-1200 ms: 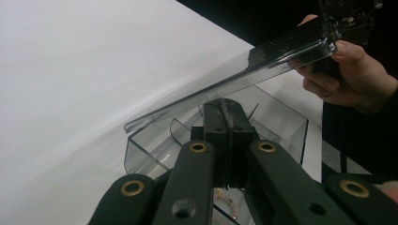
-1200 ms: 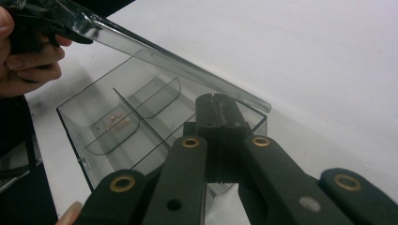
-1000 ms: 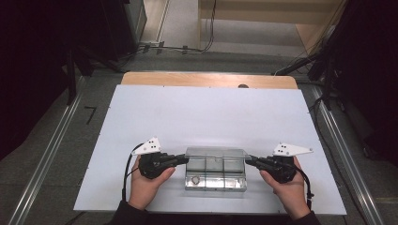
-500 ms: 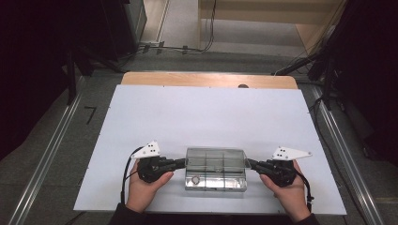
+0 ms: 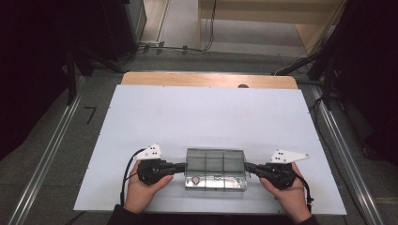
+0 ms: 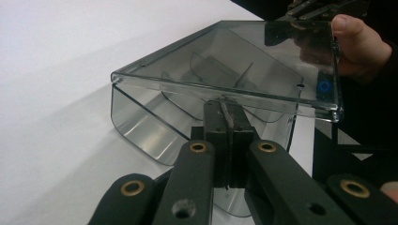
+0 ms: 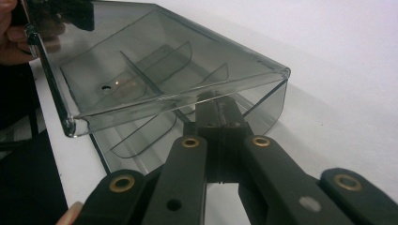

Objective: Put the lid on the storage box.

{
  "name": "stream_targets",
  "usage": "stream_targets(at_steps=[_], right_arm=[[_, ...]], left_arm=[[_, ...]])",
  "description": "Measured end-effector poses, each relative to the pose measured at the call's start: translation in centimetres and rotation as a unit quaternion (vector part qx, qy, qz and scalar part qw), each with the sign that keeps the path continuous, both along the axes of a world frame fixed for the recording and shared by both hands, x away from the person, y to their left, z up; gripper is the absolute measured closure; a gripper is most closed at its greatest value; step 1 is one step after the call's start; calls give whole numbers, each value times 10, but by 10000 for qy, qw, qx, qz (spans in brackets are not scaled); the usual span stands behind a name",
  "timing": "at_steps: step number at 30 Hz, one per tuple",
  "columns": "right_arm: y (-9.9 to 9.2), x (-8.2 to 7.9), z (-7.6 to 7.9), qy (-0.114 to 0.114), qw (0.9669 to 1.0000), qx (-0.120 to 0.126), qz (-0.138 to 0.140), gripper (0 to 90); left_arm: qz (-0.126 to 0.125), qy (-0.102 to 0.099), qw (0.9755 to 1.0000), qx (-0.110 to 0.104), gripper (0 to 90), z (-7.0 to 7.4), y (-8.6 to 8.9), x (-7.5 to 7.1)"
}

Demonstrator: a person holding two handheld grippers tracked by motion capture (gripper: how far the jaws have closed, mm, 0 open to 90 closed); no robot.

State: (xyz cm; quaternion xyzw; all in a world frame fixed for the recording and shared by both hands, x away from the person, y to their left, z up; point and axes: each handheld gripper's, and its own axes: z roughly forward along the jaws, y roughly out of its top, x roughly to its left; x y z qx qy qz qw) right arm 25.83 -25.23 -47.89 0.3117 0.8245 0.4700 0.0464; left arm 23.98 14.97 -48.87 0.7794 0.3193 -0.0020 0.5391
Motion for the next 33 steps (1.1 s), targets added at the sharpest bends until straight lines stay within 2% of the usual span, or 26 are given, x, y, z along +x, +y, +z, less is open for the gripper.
stream_targets(at_steps=[15, 22, 33], right_arm=[[-1, 1, -4, 0, 9998, -146, 97, 872], [-2, 3, -6, 24, 9995, -281, 127, 872], [-3, 4, -9, 63, 9993, -346, 132, 873]], left_arm=[[-168, 131, 9996, 160, 900, -4, 3, 2], [-224, 172, 9989, 374, 900, -7, 1, 2], [-304, 189, 9980, 518, 900, -9, 0, 2]])
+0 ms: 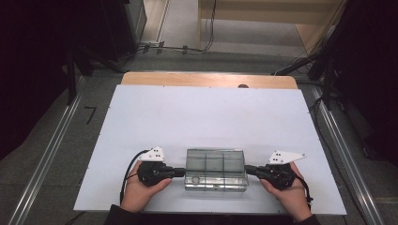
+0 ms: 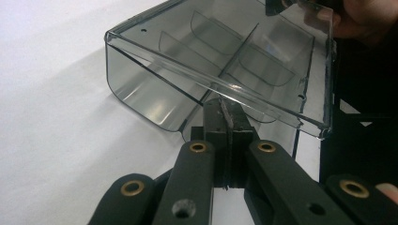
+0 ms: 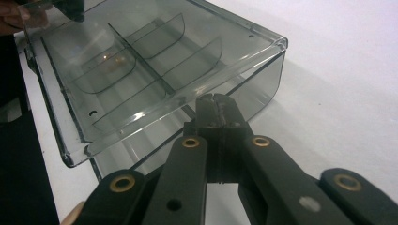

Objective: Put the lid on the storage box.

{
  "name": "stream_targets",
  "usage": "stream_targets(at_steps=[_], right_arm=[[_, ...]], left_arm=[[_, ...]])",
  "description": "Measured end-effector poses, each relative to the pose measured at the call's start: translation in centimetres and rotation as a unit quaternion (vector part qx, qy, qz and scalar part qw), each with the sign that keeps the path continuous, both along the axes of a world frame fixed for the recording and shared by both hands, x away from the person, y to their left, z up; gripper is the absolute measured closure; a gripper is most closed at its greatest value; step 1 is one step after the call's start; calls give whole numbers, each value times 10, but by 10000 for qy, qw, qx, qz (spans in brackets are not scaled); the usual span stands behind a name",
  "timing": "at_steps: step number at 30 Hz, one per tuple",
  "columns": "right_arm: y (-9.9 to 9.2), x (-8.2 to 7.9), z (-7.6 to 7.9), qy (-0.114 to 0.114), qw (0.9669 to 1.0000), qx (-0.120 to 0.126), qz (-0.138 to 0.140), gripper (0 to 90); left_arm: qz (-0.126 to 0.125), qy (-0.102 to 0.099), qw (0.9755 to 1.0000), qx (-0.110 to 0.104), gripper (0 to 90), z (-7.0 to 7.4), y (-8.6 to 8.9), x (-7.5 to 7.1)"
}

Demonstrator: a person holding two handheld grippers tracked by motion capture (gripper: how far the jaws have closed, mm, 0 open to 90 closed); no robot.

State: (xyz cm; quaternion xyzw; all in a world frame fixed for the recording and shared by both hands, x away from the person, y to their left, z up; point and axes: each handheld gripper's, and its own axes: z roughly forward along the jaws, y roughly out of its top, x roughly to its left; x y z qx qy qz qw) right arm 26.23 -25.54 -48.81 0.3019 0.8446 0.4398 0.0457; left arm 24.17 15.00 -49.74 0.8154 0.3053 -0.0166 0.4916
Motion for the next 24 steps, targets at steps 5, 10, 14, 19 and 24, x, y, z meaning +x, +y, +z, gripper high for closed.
stream_targets(at_steps=[5, 10, 14, 19, 24], right_arm=[[-1, 1, -2, 30, 10000, -52, -3, 873], [-1, 2, -3, 53, 10000, -69, -22, 873], [-1, 2, -4, 45, 9999, -93, -24, 873], [-3, 3, -3, 67, 10000, -5, -35, 872], [-10, 3, 0, -39, 9997, 210, -90, 800]], left_arm=[[-20, 26, 10000, 56, 900, -1, 1, 1], [-10, 53, 9999, 112, 900, -2, 1, 1], [-18, 64, 9999, 138, 900, -2, 1, 1], [13, 62, 9999, 155, 900, -2, 2, 1], [220, -128, 9997, 4, 826, 1, 10, -1]])
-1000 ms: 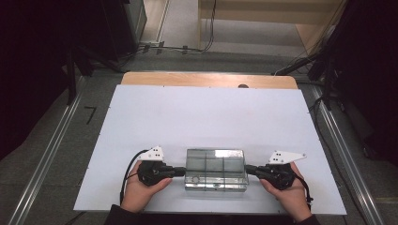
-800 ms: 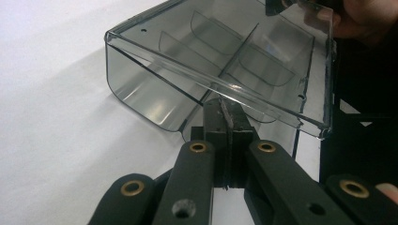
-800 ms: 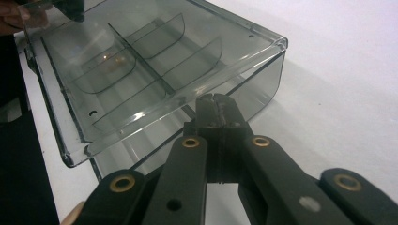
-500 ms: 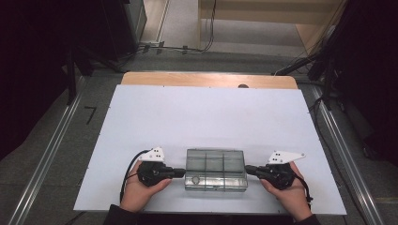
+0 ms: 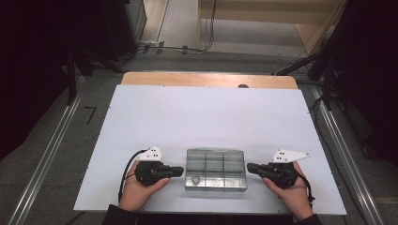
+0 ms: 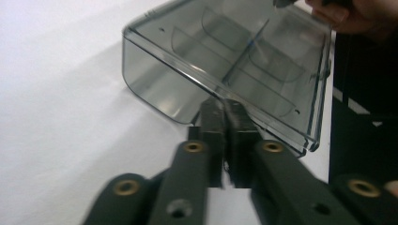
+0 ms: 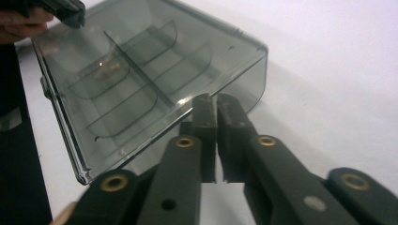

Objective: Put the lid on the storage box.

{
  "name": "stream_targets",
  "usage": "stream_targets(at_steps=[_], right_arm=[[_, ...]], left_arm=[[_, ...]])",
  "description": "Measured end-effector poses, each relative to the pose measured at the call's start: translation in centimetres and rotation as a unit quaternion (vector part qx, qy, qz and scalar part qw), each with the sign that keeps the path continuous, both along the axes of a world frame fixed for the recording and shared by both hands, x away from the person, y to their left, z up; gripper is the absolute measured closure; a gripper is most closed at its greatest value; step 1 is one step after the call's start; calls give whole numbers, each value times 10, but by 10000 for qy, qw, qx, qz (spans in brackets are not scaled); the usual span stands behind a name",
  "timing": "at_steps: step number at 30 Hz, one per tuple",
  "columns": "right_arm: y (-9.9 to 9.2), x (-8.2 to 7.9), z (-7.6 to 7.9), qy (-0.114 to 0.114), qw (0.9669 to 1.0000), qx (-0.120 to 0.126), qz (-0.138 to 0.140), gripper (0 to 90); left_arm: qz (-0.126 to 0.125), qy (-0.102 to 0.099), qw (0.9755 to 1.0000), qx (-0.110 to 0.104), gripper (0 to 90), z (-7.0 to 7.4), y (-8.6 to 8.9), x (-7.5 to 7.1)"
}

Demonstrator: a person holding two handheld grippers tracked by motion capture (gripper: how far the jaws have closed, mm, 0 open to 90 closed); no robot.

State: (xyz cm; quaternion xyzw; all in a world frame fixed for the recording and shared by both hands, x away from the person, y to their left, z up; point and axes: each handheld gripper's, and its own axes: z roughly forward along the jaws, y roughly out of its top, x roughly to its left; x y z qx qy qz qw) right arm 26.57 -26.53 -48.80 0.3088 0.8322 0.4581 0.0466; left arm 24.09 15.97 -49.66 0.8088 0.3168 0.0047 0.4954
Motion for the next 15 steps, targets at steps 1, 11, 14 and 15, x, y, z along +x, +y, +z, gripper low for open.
stream_targets(at_steps=[1, 11, 14, 15], right_arm=[[-2, 0, 1, -45, 10000, 65, -11, 769], [-19, -2, 12, -607, 9966, 318, -453, 330], [-25, -1, 13, -690, 9953, 379, -561, 223], [-28, 0, 14, -684, 9949, 419, -610, 194]], left_arm=[[27, -43, 10000, -42, 801, 0, 2, -1], [474, -301, 9976, -408, 428, 6, 18, -4], [607, -374, 9965, -446, 322, 6, 23, -4], [660, -385, 9960, -469, 289, 7, 25, -4]])
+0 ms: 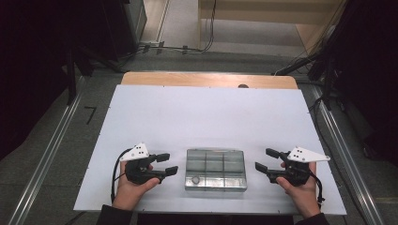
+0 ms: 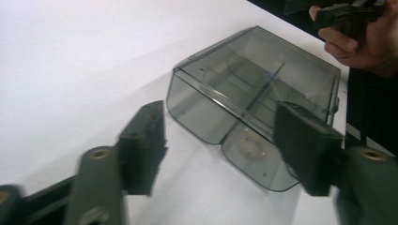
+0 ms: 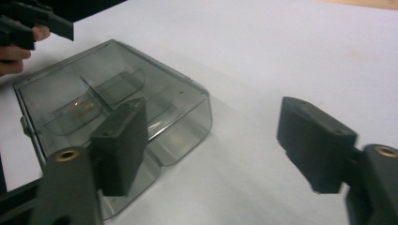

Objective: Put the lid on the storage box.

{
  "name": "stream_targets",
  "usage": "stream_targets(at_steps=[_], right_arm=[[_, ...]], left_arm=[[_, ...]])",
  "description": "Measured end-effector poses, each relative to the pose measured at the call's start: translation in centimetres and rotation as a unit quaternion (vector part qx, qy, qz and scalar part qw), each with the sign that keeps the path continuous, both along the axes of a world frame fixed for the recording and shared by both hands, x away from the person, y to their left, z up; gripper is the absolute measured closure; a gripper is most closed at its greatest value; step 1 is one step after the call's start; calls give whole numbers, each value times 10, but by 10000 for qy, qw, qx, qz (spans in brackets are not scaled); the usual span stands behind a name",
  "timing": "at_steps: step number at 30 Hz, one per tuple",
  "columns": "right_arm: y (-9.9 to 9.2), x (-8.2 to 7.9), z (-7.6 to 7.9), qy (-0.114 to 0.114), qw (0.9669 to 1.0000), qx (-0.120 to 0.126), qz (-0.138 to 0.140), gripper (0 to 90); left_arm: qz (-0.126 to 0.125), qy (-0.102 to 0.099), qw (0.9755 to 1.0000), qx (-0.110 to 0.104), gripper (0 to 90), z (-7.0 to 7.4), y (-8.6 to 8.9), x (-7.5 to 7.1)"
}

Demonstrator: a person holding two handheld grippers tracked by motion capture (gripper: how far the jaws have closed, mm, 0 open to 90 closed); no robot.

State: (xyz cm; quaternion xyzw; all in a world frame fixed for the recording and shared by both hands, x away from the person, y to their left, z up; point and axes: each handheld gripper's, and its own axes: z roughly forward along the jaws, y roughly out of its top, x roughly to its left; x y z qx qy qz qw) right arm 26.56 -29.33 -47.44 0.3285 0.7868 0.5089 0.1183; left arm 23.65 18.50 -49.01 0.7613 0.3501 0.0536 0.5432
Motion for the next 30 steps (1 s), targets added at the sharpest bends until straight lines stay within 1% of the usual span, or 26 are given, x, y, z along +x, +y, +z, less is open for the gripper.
stream_targets(at_steps=[2, 3, 4, 5, 7, 9, 11, 13, 14, 16, 18, 22, 27, 29, 30], right_arm=[[-5, 1, 0, -16, 10000, 4, -51, 146], [-7, 2, 0, -26, 10000, 4, -59, 132], [-9, 2, 0, -25, 10000, 13, -74, 120], [-12, 2, -1, -29, 9999, 10, -104, 106], [-16, 3, -1, -51, 9999, 3, -132, 83], [-21, 4, -1, -51, 9999, 14, -156, 78], [-26, 4, -2, -50, 9998, 23, -203, 74], [-31, 5, -3, -32, 9997, 34, -232, 63], [-33, 5, -4, -38, 9996, 39, -266, 61], [-37, 6, -5, -33, 9995, 15, -309, 61], [-41, 6, -7, -30, 9993, -5, -365, 60], [-49, 6, -8, -19, 9993, 47, -376, 38], [-56, 7, -10, 1, 9991, 44, -426, 30], [-59, 7, -10, 7, 9990, 54, -433, 19], [-60, 7, -10, 8, 9990, 65, -445, 19]], left_arm=[[90, -10, 10000, -35, 273, 0, 4, 0], [94, -19, 9999, -65, 251, 0, 6, 0], [162, -26, 9998, -66, 224, 0, 8, 0], [197, -39, 9998, -87, 220, 0, 11, 0], [297, -77, 9995, -59, 183, 0, 14, 0], [346, -124, 9993, -38, 162, 0, 18, 0], [416, -135, 9990, -96, 158, -1, 23, 0], [456, -158, 9988, -99, 155, -2, 27, 0], [498, -172, 9985, -114, 133, -2, 29, 0], [559, -189, 9981, -185, 129, -3, 33, 0], [627, -180, 9977, -176, 112, -3, 38, 0], [653, -209, 9975, -174, 81, -5, 45, 0], [717, -200, 9969, -237, 30, -7, 53, 0], [714, -207, 9969, -256, 24, -8, 55, 0], [721, -202, 9968, -261, 4, -8, 57, 0]])
